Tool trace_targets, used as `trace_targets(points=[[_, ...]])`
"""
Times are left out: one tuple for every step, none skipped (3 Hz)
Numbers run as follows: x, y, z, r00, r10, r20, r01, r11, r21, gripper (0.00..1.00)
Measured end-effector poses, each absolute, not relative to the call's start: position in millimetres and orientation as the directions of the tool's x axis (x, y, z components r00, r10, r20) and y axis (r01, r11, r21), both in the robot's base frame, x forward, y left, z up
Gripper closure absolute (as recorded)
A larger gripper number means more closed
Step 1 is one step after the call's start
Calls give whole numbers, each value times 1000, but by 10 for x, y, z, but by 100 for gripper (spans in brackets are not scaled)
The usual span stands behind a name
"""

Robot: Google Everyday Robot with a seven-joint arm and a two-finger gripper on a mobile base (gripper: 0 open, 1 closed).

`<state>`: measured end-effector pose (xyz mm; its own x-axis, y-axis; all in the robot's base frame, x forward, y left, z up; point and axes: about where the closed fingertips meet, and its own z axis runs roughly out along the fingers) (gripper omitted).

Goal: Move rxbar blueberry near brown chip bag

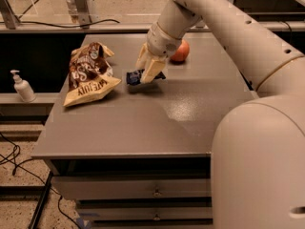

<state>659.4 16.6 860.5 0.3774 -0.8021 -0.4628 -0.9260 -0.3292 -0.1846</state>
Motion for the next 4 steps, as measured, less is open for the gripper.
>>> trace_targets(points=[[6531,334,8582,392,-788,-476,-920,-352,-175,61],[6437,520,8548,417,-772,-480,-907,-388,-163,38],[6398,611,8540,432,-763,-481,-899,-407,-160,15],[6404,615,8551,435,-762,-479,-898,-410,-162,0]])
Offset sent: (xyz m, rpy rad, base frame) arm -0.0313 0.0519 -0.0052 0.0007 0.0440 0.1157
